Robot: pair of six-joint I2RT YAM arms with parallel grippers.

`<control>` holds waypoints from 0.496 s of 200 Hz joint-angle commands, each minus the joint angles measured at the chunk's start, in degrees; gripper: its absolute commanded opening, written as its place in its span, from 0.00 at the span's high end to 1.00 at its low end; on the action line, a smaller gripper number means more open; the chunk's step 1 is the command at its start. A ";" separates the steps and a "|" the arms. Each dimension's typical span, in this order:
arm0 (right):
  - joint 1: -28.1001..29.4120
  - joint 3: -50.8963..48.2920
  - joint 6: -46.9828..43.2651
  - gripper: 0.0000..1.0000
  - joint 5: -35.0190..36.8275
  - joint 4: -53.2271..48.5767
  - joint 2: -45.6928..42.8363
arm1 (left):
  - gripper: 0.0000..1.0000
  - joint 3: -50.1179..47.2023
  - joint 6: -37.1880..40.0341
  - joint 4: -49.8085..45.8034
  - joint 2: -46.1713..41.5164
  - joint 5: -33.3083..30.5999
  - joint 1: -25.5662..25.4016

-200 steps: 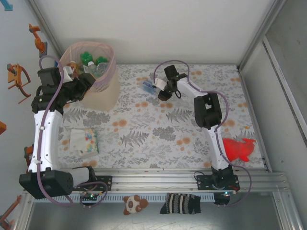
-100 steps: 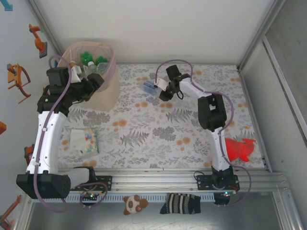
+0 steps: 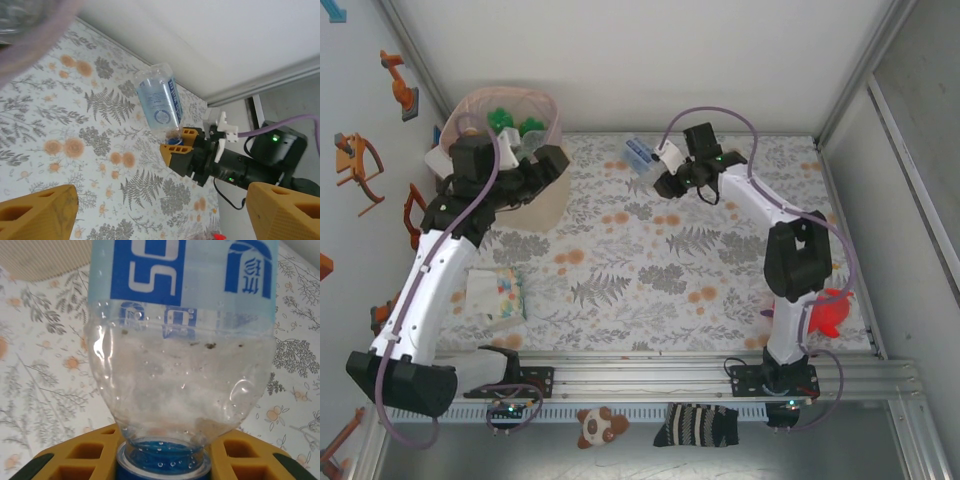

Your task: Put the plastic bottles in the bin

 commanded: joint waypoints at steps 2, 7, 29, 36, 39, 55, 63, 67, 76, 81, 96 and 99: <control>0.27 -3.28 6.36 0.80 -2.50 3.48 -6.17 | 0.11 2.34 -1.13 4.60 2.79 -1.83 -2.76; 0.37 -4.02 6.90 0.80 -2.70 3.67 -7.11 | 0.11 2.54 -1.31 5.25 3.38 -1.93 -3.44; 0.75 -6.65 8.70 0.81 -2.78 4.18 -11.19 | 0.11 4.12 -1.68 8.29 6.73 -1.80 -6.07; 0.90 -7.51 9.14 0.80 -2.71 4.49 -12.46 | 0.11 4.97 -1.68 9.01 7.98 -1.46 -6.91; 1.02 -7.87 9.38 0.80 -2.59 4.66 -13.08 | 0.10 5.37 -1.68 9.23 8.53 -1.32 -7.18; 1.13 -10.01 10.93 0.81 -2.69 5.61 -15.90 | 0.10 8.09 -1.52 9.60 11.59 -0.66 -8.72; 1.17 -10.65 11.54 0.81 -2.91 5.84 -17.09 | 0.10 9.24 -1.42 9.97 13.00 -0.22 -9.55; 1.16 -10.93 11.76 0.81 -3.12 5.82 -17.62 | 0.10 9.88 -1.42 10.22 13.65 -0.02 -9.89; 1.13 -11.47 12.24 0.81 -3.44 5.84 -18.69 | 0.10 10.98 -1.30 11.03 14.99 0.21 -10.86; 1.18 -11.78 12.46 0.81 -3.55 5.76 -19.27 | 0.10 11.70 -1.33 11.50 15.66 0.38 -11.26; 1.33 -12.57 13.05 0.81 -4.17 5.72 -20.81 | 0.09 13.33 -1.16 12.83 17.64 1.04 -12.56; 1.31 -12.69 13.21 0.81 -4.31 5.72 -21.10 | 0.09 13.67 -1.15 13.07 18.03 1.22 -12.76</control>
